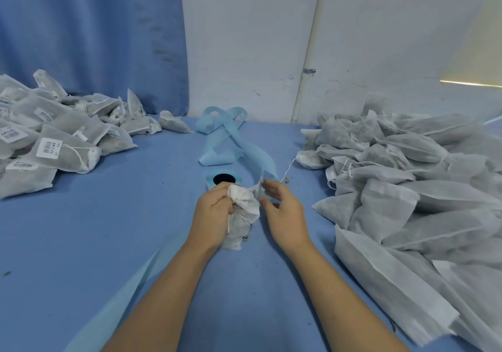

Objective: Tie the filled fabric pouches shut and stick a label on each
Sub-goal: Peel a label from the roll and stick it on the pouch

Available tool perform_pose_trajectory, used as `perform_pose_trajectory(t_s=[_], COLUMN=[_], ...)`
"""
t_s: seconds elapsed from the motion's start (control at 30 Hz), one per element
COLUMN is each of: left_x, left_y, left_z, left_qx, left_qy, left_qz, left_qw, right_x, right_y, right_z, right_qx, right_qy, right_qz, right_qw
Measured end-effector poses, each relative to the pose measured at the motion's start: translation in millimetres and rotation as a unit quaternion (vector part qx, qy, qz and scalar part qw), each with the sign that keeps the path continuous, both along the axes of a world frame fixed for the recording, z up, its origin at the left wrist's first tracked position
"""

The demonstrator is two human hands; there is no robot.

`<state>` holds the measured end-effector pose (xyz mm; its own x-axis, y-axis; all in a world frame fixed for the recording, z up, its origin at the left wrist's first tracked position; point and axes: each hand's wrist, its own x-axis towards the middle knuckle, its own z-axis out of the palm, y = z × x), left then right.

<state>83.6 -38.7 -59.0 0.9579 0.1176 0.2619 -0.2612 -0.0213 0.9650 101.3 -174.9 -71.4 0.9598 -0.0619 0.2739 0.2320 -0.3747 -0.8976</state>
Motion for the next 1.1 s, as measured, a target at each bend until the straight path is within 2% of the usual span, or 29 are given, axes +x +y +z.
perform_pose_trajectory(t_s=[0.17,0.33,0.5,0.6,0.7,0.9,1.1], left_x=[1,-1,0,-1,0,4,4], left_y=[-1,-2,-2,-2,-2,2,2], left_z=[0,2,2,3,3,-1,6], left_qx=[-0.008,-0.004,-0.013,-0.016,-0.02,-0.037,-0.138], left_qy=[0.005,-0.002,0.018,0.015,0.014,0.032,0.024], left_qz=[-0.007,0.0,-0.009,-0.005,0.001,0.022,0.015], left_qw=[1.0,1.0,1.0,1.0,1.0,0.999,0.99], right_x=[0,0,0,1,2,6,2], right_y=[-1,0,-3,-6,-7,-16,-14], right_z=[4,4,4,3,3,3,4], right_qx=[0.061,0.132,0.154,0.162,0.209,0.211,0.267], right_qy=[0.015,0.029,0.028,0.044,0.041,-0.026,0.011], right_qz=[0.055,0.06,0.051,0.03,-0.005,-0.145,-0.127], right_qw=[0.997,0.989,0.986,0.985,0.977,0.966,0.955])
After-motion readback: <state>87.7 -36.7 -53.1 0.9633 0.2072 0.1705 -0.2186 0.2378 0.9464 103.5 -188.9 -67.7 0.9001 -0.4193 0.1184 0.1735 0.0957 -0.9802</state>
